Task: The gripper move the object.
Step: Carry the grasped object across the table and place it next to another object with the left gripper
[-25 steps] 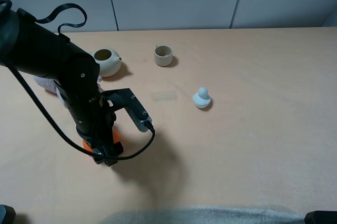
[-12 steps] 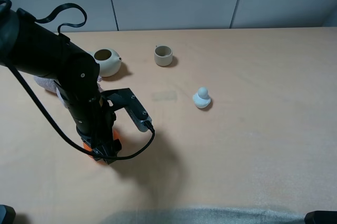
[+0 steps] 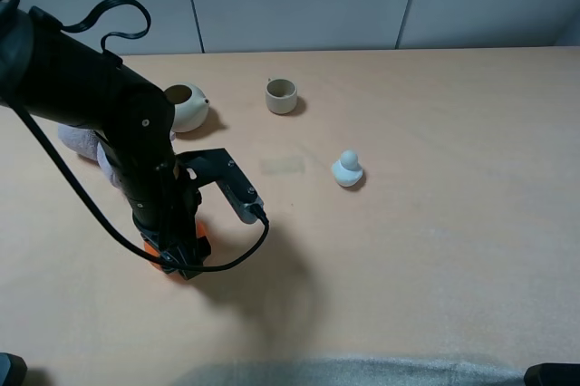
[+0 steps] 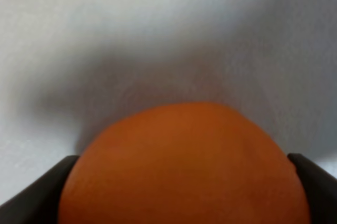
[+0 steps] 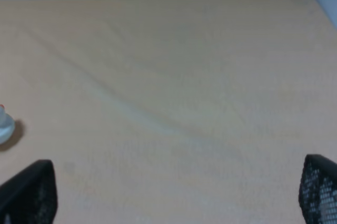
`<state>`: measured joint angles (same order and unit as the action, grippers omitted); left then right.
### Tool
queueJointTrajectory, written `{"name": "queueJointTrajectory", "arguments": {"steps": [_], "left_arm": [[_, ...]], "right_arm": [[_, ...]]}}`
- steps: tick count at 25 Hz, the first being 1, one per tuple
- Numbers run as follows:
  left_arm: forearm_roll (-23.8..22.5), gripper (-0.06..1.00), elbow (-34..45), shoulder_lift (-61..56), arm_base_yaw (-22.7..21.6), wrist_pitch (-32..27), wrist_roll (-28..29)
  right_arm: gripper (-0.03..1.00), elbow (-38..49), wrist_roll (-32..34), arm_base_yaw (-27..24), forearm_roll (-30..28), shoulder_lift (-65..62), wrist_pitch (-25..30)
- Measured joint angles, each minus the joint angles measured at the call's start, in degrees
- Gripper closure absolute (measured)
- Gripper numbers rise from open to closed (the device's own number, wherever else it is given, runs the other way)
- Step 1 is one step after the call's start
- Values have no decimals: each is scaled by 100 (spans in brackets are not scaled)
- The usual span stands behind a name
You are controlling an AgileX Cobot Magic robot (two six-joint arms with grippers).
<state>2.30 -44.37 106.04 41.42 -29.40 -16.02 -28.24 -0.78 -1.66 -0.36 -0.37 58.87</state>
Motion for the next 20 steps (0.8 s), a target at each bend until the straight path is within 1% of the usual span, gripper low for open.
{"name": "queueJointTrajectory", "arguments": {"steps": [5,6,12,16,20], "left_arm": [[-5,21,-404,0,0,-473,0],[-5,21,-557,0,0,-641,0],[-10,21,-1047,0,0,-1169,0],[-17,21,-1283,0,0,-1407,0],[-110,21,-1635,0,0,-1772,32]], "right_arm": [[28,0,0,0,0,0,0],[28,0,0,0,0,0,0],[28,0,0,0,0,0,0],[28,0,0,0,0,0,0],[28,0,0,0,0,0,0]]}}
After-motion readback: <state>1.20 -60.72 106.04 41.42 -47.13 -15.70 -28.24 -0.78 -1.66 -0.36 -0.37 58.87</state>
